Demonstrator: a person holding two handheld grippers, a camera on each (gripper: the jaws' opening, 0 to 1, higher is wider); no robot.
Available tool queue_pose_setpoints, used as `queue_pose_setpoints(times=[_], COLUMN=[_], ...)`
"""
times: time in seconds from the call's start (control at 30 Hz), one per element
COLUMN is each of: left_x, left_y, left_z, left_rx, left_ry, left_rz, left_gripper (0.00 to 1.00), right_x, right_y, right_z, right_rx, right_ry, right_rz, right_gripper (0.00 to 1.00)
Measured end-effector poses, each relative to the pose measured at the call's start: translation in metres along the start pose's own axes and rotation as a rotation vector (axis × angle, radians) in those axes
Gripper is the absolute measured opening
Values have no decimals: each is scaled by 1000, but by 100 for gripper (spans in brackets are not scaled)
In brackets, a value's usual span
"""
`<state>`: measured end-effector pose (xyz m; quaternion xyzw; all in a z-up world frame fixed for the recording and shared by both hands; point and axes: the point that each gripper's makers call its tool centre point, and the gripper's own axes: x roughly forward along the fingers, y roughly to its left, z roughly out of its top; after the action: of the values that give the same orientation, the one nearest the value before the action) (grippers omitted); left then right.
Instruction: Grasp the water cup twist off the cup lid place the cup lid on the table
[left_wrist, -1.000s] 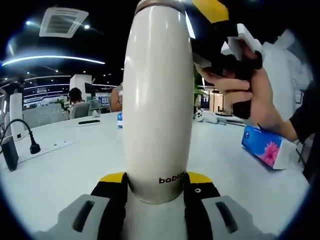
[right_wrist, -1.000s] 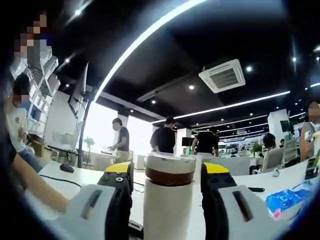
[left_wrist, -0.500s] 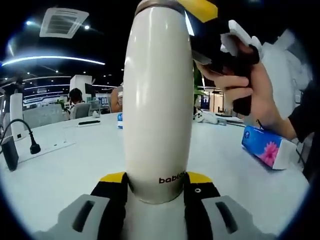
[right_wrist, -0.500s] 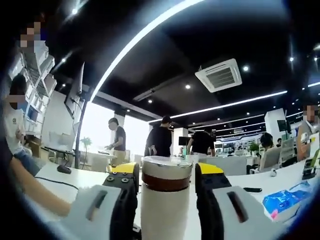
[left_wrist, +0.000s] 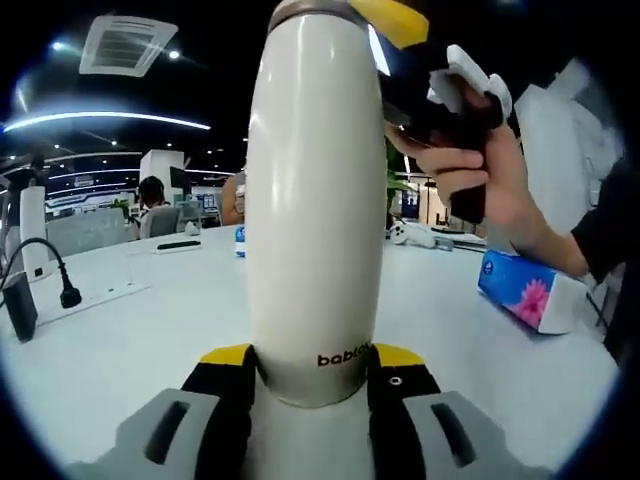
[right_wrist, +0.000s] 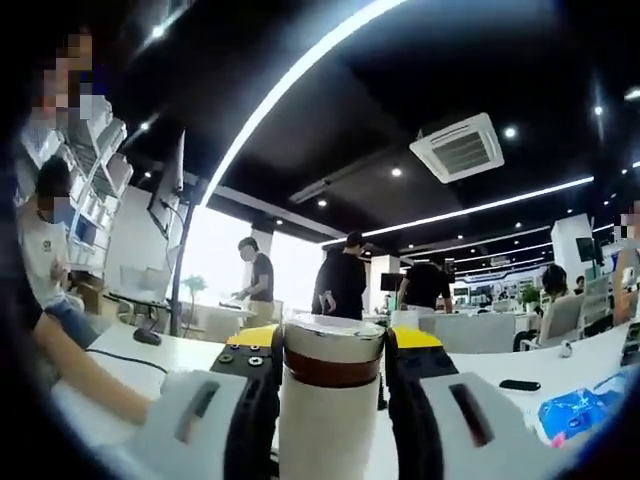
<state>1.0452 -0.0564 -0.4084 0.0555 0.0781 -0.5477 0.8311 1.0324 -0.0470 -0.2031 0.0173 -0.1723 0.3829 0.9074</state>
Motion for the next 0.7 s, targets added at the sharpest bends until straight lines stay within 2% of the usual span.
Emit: queue_pose_setpoints(times=[0.3,0.6,0.7], left_x=[0,1,1], left_y=[0,0,0], left_z=[0,0,0], left_rx=[0,0,0], left_ry=[0,-1,-1], left_rz=[-1,0,0], left_gripper=[46,46,46], right_x=[-1,-5,-5], right_y=[-1,0,1], right_z=[1,-1,-1], right_rx=[70,121,142], right_ry=[-47,-74,-79], right_rz=[177,299,321], right_gripper=[43,43,43])
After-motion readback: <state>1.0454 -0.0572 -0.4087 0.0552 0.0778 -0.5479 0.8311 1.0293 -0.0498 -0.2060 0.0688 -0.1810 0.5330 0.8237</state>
